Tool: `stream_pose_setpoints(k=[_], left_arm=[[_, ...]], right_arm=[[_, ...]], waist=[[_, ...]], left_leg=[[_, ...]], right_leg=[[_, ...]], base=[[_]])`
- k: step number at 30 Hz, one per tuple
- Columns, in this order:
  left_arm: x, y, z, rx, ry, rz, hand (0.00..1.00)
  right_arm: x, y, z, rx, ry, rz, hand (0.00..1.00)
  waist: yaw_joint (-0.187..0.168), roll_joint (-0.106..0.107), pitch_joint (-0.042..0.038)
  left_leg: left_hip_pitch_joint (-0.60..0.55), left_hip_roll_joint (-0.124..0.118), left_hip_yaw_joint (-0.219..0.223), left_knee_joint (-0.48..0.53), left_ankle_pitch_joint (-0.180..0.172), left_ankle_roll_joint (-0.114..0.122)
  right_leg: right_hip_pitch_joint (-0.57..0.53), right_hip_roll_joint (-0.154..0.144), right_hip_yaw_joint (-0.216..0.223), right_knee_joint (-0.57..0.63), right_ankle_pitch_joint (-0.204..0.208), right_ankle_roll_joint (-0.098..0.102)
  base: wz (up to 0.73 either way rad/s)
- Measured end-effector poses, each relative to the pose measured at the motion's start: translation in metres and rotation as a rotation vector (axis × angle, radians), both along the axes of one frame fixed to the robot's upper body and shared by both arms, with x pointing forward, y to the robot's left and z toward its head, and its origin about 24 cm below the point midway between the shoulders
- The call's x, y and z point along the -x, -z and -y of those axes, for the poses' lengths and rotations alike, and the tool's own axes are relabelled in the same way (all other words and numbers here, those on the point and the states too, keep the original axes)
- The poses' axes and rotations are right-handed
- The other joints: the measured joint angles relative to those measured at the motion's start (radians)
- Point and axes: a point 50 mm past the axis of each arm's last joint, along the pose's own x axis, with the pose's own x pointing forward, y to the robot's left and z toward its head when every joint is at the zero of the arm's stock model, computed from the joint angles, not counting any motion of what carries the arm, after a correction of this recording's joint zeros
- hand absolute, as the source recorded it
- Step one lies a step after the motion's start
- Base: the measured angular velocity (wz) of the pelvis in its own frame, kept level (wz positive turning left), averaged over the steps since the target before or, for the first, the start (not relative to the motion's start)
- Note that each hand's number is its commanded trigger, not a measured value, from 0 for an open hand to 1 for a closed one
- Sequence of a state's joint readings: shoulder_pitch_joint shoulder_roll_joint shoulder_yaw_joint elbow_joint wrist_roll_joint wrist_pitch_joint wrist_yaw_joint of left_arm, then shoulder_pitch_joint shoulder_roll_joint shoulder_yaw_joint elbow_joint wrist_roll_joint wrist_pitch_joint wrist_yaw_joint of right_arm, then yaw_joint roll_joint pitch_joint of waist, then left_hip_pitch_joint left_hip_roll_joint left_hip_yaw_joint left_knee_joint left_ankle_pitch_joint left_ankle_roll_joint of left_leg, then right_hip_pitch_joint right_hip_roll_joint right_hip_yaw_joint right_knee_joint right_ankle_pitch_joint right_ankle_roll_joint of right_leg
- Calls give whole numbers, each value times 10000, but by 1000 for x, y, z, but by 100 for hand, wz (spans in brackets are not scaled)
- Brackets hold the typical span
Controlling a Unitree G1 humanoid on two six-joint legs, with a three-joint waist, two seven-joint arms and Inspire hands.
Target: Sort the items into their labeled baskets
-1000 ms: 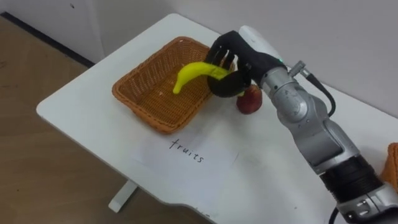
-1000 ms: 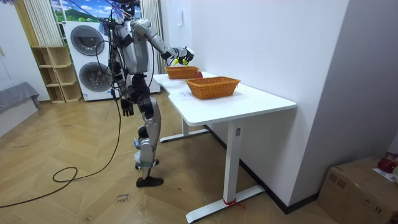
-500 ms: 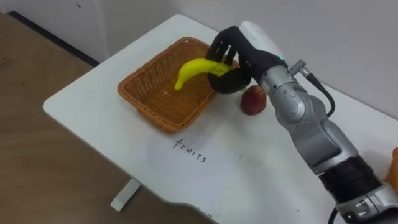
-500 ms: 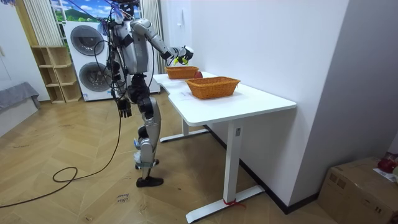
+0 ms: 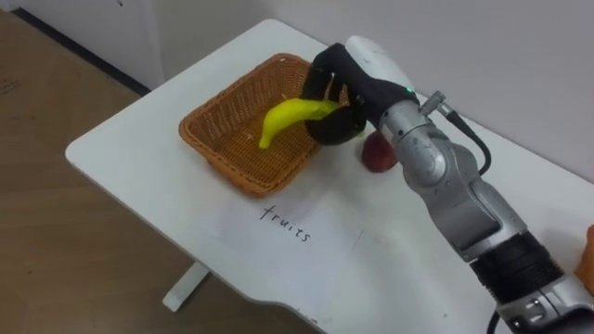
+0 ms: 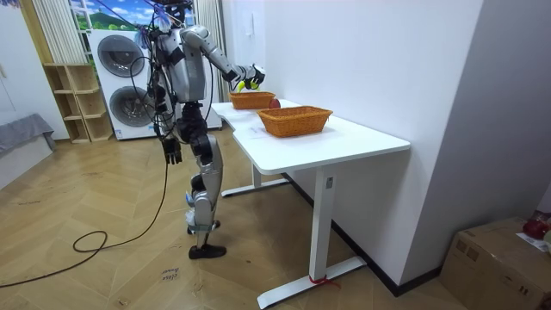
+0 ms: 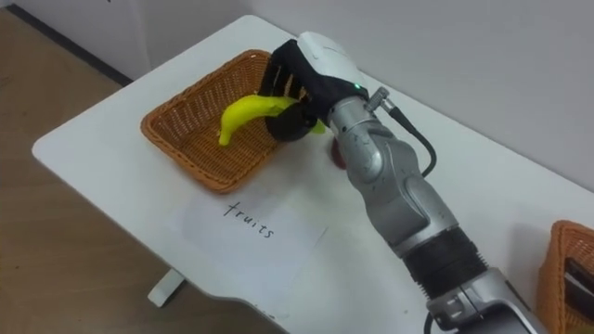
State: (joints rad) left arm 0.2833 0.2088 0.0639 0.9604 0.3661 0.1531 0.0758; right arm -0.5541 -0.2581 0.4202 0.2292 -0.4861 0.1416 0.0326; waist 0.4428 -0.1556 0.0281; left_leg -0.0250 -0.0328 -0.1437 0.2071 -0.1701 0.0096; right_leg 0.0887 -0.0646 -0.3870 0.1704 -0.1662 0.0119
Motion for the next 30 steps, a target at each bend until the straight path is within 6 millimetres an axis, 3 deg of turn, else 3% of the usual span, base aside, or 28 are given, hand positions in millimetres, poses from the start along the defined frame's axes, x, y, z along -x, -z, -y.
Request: stream_pose_setpoints(k=[6,18,20,24,25,26,27,28,29,30], left_arm=[[0,0,-1,-21,62,-108,0],[1,0,-2,-47,38,-178,0],[1,0,-2,16,42,-199,0],[0,0,-2,91,52,-211,0],[0,0,-2,91,51,-215,0],[0,0,-1,92,59,-235,0],[1,0,-1,89,50,-253,0],[1,0,-2,82,43,-271,0],[1,0,-2,79,39,-278,0],[1,0,-2,72,36,-290,0]], right_arm=[[-6,7,-3,391,24,-339,100],[-8,15,0,496,245,-600,100],[-9,13,0,510,213,-563,88],[-9,13,-1,519,196,-544,95],[-9,13,-1,519,197,-544,86],[-9,13,-1,510,196,-544,65],[-9,13,-1,511,197,-542,53],[-9,13,-1,511,203,-553,9],[-9,13,-1,514,210,-564,0],[-9,13,-1,519,220,-576,0]], waist=[[63,-16,-11],[336,-135,-35],[336,-144,-30],[334,-146,-29],[336,-148,-30],[323,-147,-29],[333,-153,-28],[321,-152,-26],[321,-152,-26],[322,-153,-25]], left_leg=[[-24,-22,-176,21,0,0],[-76,-143,-387,200,-26,44],[-89,-147,-397,243,-29,45],[-162,-162,-471,342,-29,43],[-162,-164,-476,343,-29,42],[-165,-167,-488,347,-29,42],[-164,-171,-494,349,-28,41],[-164,-175,-508,361,-29,40],[-163,-179,-518,371,-29,40],[-164,-186,-529,389,-29,40]], right_leg=[[42,-20,-302,3,-3,6],[166,-87,-464,4,-38,62],[179,-87,-479,4,-38,62],[182,-89,-524,5,-38,62],[184,-89,-524,6,-38,62],[187,-91,-534,6,-38,62],[194,-92,-536,6,-38,62],[208,-92,-554,5,-38,62],[219,-93,-560,3,-38,62],[232,-95,-573,2,-38,62]], base=[[5],[7],[0],[2],[0],[0],[0],[3],[5],[5]])
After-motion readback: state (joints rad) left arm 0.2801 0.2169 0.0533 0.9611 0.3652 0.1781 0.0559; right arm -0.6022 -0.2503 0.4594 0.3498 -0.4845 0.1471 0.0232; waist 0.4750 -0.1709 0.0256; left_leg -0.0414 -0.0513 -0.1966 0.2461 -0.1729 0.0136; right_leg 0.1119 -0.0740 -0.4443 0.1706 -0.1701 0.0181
